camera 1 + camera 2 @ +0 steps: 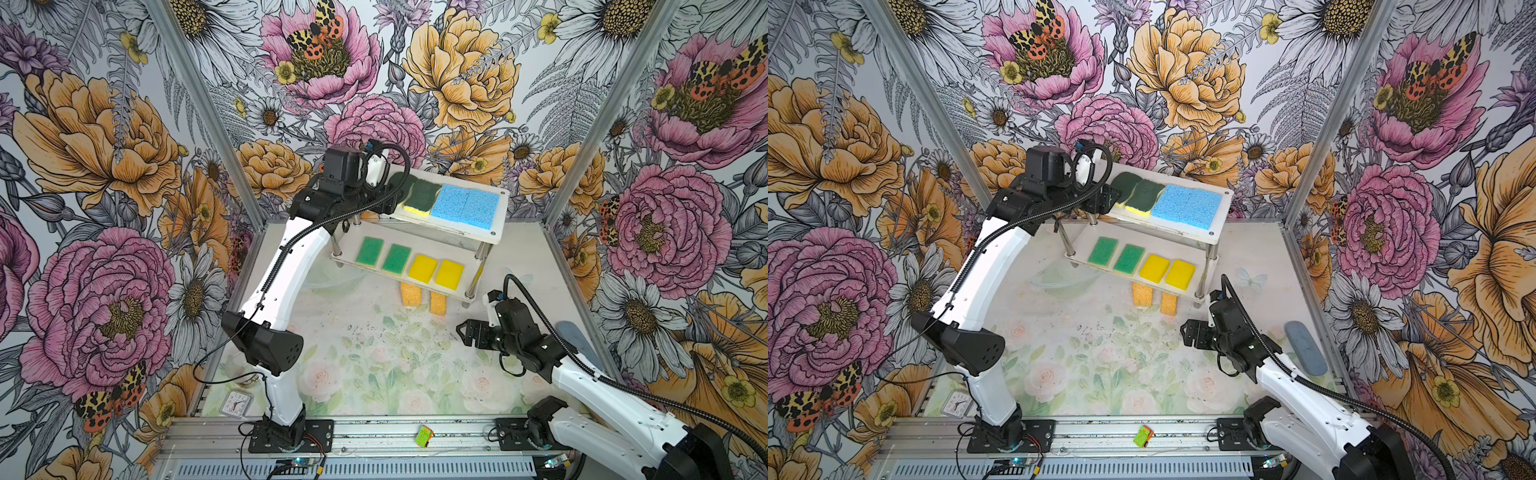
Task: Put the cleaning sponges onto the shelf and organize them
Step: 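Open the left gripper and lower it toward the tan sponges under the shelf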
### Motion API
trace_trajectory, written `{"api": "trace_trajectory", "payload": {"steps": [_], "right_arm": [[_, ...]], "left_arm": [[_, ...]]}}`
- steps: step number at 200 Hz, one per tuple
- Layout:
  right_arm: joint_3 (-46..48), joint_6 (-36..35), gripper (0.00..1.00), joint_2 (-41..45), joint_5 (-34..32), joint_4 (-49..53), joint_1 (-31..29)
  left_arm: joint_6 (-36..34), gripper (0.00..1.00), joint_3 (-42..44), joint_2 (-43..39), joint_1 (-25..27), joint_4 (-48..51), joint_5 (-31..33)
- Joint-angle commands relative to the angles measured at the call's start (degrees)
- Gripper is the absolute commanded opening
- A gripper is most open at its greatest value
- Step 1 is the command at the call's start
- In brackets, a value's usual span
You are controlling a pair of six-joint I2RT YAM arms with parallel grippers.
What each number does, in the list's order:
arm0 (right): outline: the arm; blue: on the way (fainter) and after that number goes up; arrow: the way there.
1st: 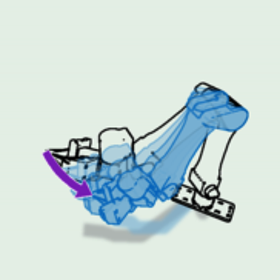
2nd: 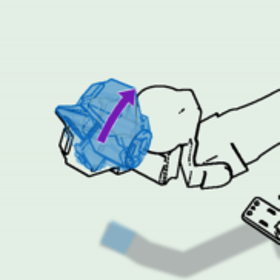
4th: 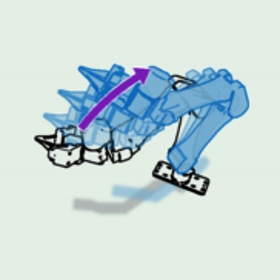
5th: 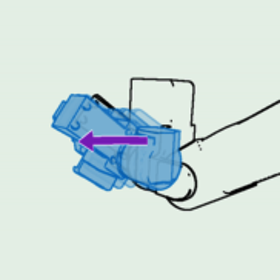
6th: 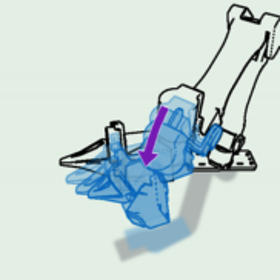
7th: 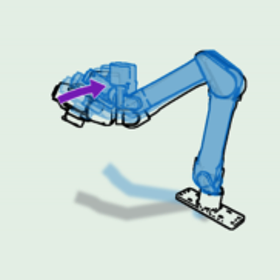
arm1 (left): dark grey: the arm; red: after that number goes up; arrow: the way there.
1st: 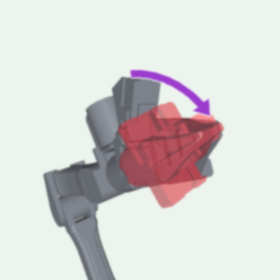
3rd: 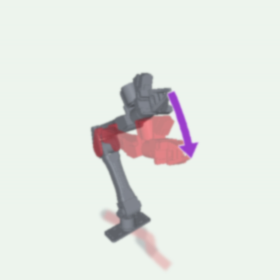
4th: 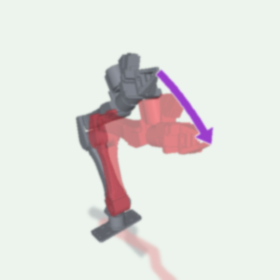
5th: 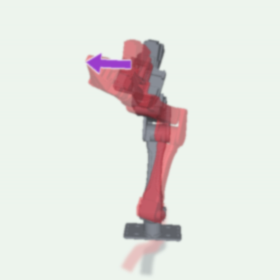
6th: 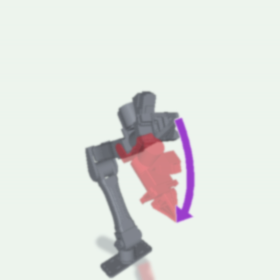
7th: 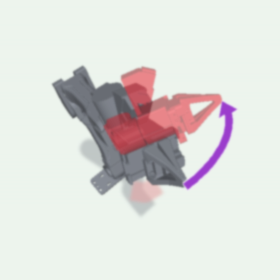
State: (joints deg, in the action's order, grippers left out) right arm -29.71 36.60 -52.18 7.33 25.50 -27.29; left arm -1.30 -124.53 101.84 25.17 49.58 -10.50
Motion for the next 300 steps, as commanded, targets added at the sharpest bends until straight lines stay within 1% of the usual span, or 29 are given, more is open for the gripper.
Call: {"api": "trace_trajectory", "payload": {"steps": [1,16,37,70,97,116,124,162,188,211,216,220,248,300], "right_arm": [[0.18,0.67,0.92,0.15,-0.26,-0.68,0.31],[0.10,0.75,0.92,0.28,-0.45,-0.97,0.31],[-0.16,0.67,0.92,0.48,-0.64,-1.15,0.26],[-0.34,0.67,0.92,0.68,-0.76,-1.15,0.20],[-0.26,0.73,0.91,0.88,-1.16,-1.08,0.15],[-0.17,0.91,0.91,1.12,-1.37,-1.13,0.13],[-0.08,0.92,0.91,1.20,-1.64,-1.11,0.20],[-0.21,0.82,0.91,0.79,-1.70,-1.08,0.22],[0.00,1.00,0.91,0.41,-2.01,-1.15,0.20],[0.10,1.01,0.92,0.41,-2.26,-1.15,0.22],[0.16,0.95,0.91,0.42,-2.30,-1.11,0.22],[0.18,0.93,0.92,0.46,-2.27,-1.15,0.22],[0.27,0.75,0.92,0.50,-2.20,-1.06,0.22],[0.53,0.67,0.92,0.68,-2.23,-1.06,0.31]], "left_arm": [[2.29,0.84,10.87,-8.30,1.28,-8.72,1.34],[4.73,0.89,21.63,-13.93,1.64,-15.46,1.59],[8.32,0.94,36.11,-21.96,1.89,-24.55,1.84],[14.56,0.99,53.41,-30.36,2.59,-32.89,4.82],[19.33,0.99,64.11,-33.35,3.34,-37.53,5.07],[21.80,0.99,70.44,-33.14,5.07,-40.72,7.58],[22.61,0.99,72.75,-32.58,6.02,-42.34,9.60],[25.69,0.99,77.62,-27.44,8.84,-48.20,12.21],[27.34,0.99,79.79,-23.77,12.53,-51.91,15.29],[28.31,0.99,82.38,-20.36,17.09,-56.59,21.56],[28.60,0.99,83.02,-19.73,18.02,-58.00,22.08],[28.90,0.99,83.47,-19.04,18.67,-59.03,24.13],[29.95,0.99,84.41,-15.06,21.88,-63.05,30.49],[29.02,0.99,79.93,-8.40,23.16,-62.65,31.24]]}}
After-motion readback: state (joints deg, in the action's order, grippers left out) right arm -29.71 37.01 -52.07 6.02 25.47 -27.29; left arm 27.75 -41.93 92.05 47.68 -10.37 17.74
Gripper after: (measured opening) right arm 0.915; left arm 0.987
